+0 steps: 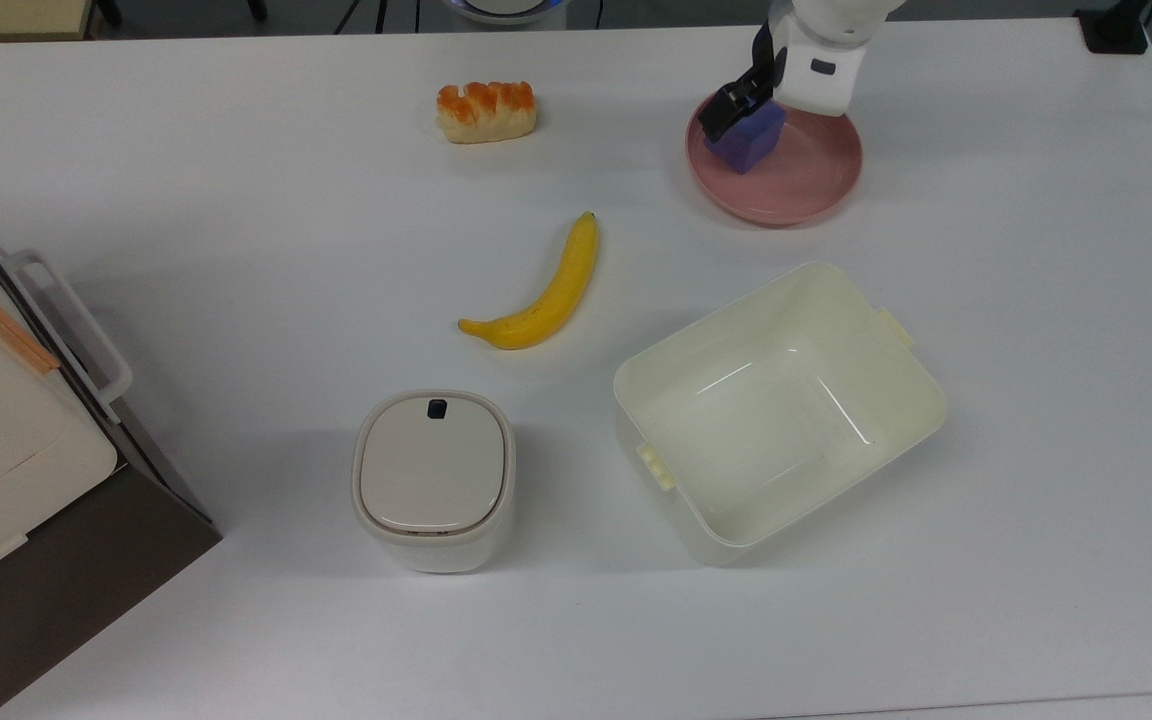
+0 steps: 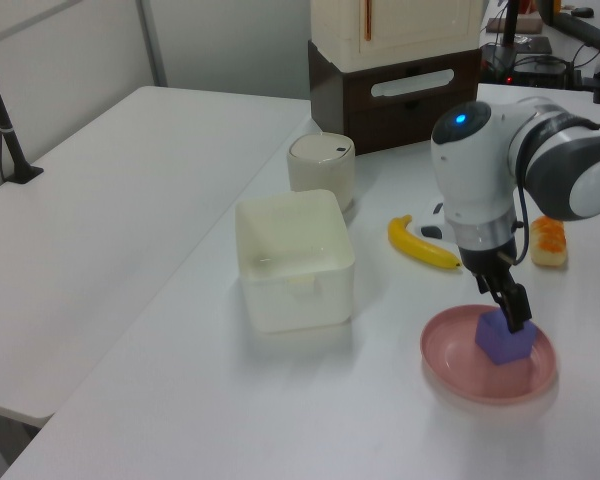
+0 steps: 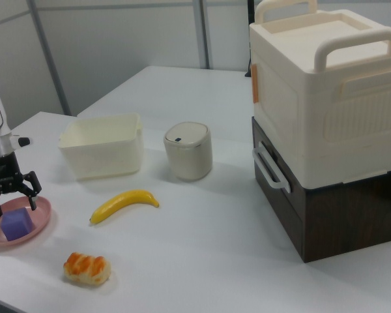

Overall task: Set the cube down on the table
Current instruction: 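Lower the gripper onto the purple cube and close on it, then lift the purple cube off the plate and carry it toward the banana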

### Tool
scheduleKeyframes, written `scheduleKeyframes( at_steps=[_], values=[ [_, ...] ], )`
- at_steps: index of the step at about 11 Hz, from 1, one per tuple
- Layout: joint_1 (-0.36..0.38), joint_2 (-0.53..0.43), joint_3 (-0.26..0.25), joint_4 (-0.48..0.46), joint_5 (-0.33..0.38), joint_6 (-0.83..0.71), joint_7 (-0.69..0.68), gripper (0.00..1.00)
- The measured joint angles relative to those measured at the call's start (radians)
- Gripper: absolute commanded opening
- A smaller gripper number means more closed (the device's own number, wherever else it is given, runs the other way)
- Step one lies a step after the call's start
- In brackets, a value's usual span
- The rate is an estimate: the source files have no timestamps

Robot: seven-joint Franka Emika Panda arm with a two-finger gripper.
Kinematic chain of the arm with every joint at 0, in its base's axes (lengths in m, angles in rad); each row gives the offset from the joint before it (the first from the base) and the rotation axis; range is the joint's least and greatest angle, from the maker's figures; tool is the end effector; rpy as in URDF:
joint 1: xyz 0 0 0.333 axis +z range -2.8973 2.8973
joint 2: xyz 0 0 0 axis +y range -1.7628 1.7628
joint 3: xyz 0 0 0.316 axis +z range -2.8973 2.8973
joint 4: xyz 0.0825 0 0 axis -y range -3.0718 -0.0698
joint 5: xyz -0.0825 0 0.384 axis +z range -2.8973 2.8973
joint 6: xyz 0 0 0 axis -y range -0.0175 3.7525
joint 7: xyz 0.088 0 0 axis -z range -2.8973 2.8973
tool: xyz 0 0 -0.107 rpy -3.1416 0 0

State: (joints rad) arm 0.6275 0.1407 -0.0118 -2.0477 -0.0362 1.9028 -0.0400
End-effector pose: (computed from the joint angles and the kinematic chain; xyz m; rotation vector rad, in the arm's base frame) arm 0.4432 0.3105 0.3518 2.8338 0.9902 -0.3993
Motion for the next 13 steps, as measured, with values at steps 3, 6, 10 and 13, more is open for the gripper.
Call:
scheduleKeyframes(
  at_steps=[3, 6, 10, 13],
  values=[
    [0.003, 0.016, 0.026, -0.010, 0.000, 0.000, -0.027, 0.65],
    [0.003, 0.043, 0.028, -0.011, 0.000, 0.017, -0.043, 0.31],
    [-0.018, 0.011, 0.025, 0.040, 0.000, -0.074, -0.071, 0.31],
    [-0.119, -0.041, 0.016, 0.117, 0.000, -0.131, -0.098, 0.33]
  ],
)
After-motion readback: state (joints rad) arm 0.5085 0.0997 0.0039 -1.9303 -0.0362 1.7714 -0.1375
